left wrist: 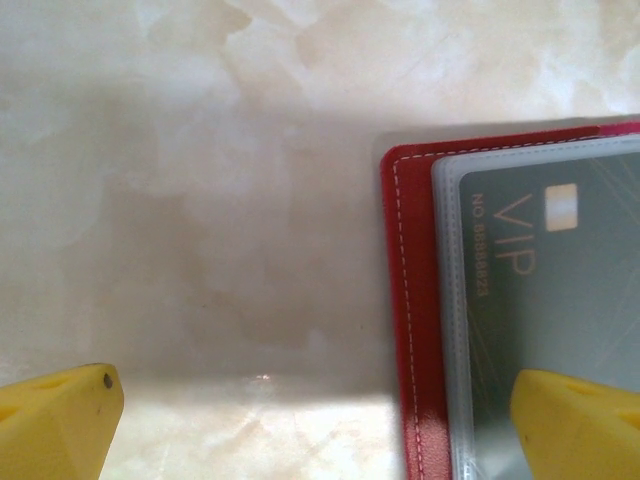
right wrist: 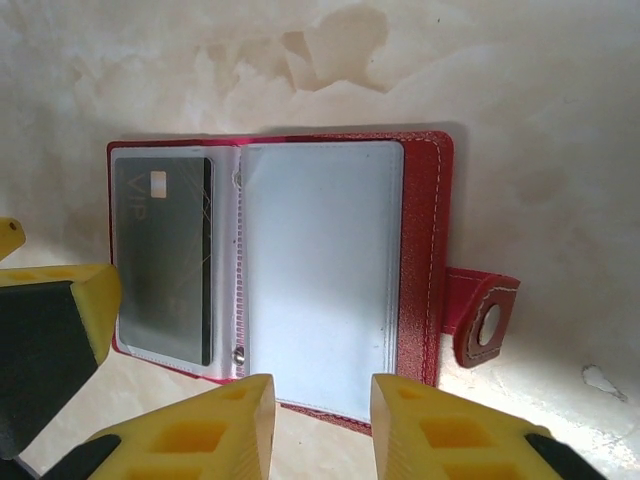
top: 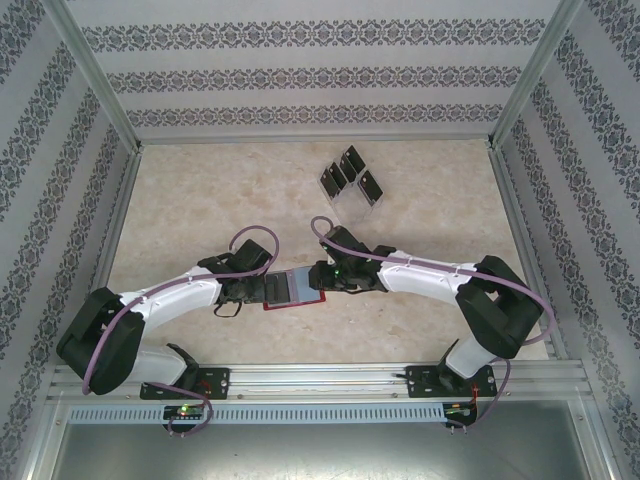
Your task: Put the credit cards into the card holder
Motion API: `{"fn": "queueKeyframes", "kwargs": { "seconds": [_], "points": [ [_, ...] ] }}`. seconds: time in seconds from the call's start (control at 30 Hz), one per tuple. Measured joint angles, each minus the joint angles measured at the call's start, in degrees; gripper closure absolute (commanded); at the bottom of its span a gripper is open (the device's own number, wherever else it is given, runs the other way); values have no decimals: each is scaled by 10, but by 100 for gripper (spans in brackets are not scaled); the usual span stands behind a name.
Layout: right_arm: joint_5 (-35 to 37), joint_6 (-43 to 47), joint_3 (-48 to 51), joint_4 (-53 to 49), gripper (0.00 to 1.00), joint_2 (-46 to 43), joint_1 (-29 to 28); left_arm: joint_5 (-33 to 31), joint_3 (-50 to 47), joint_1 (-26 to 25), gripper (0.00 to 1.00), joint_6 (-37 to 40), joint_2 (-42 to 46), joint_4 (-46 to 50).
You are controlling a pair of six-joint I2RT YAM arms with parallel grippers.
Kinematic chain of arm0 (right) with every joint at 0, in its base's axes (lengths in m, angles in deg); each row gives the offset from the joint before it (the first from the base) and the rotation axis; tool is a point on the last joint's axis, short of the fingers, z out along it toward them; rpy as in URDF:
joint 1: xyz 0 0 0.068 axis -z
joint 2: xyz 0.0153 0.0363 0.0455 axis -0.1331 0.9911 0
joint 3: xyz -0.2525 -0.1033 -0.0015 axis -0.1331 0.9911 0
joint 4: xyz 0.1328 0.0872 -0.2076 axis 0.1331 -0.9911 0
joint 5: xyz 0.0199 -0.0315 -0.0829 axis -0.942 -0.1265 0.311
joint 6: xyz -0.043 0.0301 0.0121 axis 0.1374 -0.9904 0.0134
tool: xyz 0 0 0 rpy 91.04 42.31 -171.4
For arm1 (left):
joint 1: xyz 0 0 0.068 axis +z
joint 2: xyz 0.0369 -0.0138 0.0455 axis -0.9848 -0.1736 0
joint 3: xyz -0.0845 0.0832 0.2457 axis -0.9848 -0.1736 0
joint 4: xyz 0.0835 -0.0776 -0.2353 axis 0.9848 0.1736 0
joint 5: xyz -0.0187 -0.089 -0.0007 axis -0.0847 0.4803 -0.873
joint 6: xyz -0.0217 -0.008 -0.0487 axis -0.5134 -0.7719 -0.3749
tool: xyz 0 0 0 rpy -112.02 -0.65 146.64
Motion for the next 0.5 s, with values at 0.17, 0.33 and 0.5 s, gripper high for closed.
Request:
{"fn": "queueKeyframes", "kwargs": {
  "seconds": [0.17,0.33,0.5],
  "points": [
    [42,23,-14,-38,61,-15,0,48,-7,30,0,-16,24,-38],
    [79,38,-24,-65,62,-26,0,106,-22,62,0,-32,26,-101],
    [85,47,-25,-66,80,-26,-14,146,-46,75,0,-42,26,-155]
  ]
}}
